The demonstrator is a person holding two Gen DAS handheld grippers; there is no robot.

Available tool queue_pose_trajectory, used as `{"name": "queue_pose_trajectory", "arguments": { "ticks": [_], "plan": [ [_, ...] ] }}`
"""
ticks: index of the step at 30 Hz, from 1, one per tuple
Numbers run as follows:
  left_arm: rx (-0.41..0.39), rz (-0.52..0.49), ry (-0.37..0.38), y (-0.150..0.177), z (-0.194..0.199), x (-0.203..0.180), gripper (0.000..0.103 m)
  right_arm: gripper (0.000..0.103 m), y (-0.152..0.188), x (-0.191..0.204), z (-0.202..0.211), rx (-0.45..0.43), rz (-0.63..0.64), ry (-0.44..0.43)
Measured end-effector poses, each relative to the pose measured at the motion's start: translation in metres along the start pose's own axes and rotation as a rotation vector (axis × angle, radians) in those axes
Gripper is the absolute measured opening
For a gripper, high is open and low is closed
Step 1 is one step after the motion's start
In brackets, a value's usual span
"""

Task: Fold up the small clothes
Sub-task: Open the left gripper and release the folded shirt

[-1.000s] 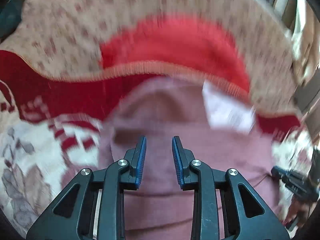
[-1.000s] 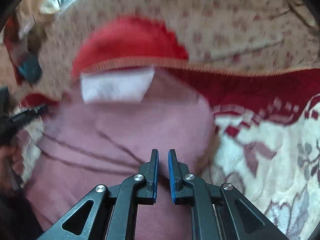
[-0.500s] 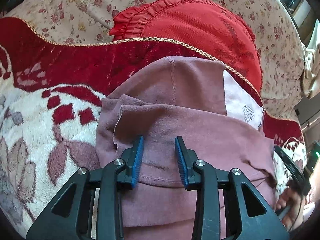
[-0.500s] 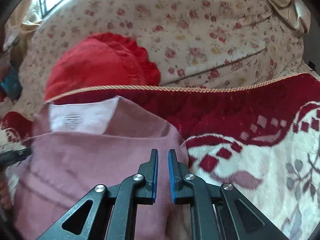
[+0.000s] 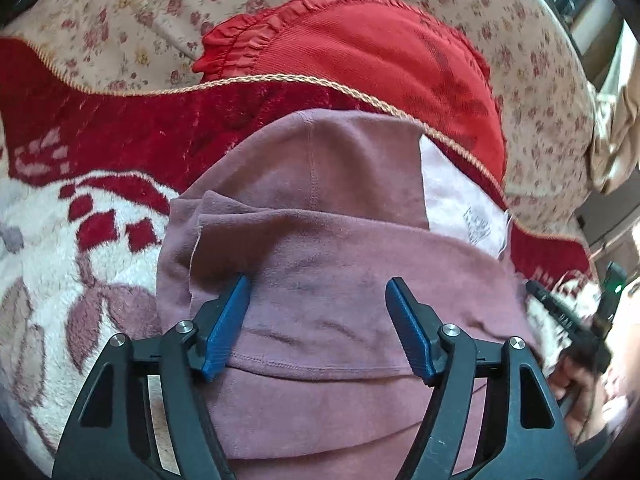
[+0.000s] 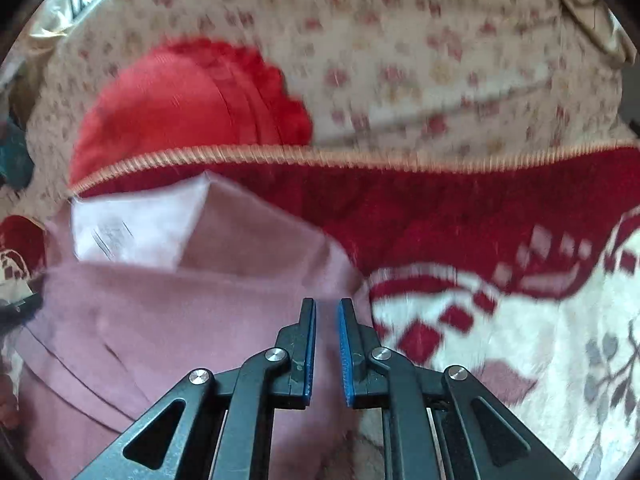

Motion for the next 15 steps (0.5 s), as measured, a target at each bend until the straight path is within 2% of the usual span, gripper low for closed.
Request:
{"name": "queue_pose_trajectory", "arguments": {
  "ticks": [1, 3, 5, 7, 9, 12, 14, 15],
  "plan": [
    [-0.004, 0.019, 0.012, 0.000, 0.001, 0.002, 0.071, 0.018, 0.000, 0.003, -0.004, 0.015, 0.013, 0.012],
    [-0.024, 0.066, 0.058, -0.002, 0.004, 0.005, 0.071, 0.021, 0.019, 0.002, -0.026, 0.132, 0.030, 0.065],
    [-0.039, 0.104, 0.096, -0.004, 0.006, 0.008, 0.071, 0.021, 0.017, 0.003, -0.024, 0.093, 0.032, 0.063],
    [-0.046, 0.129, 0.114, -0.005, 0.008, 0.010, 0.071, 0.021, 0.013, 0.002, -0.014, 0.093, 0.032, 0.065],
    [-0.045, 0.134, 0.114, -0.006, 0.008, 0.009, 0.071, 0.021, 0.006, -0.002, 0.009, 0.029, 0.008, 0.052],
    [-0.037, 0.109, 0.094, -0.006, 0.006, 0.006, 0.071, 0.021, 0.019, 0.000, 0.034, 0.042, 0.021, 0.009],
    [-0.031, 0.089, 0.079, -0.005, 0.005, 0.005, 0.071, 0.023, 0.043, 0.003, 0.033, 0.110, 0.067, 0.000],
    [-0.029, 0.081, 0.073, -0.004, 0.004, 0.005, 0.071, 0.024, 0.063, 0.007, 0.021, 0.189, 0.125, 0.004]
  ]
}}
Point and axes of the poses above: each gripper's, at about its wrist camera, not at the fingertips, and z roughly against the way its jaws point, x to its left, y to its underside, the point moved 9 cm from there along -z, roughly the way its jaws point, and after that the axes turned 13 degrees about y, right-handed, at the moved point
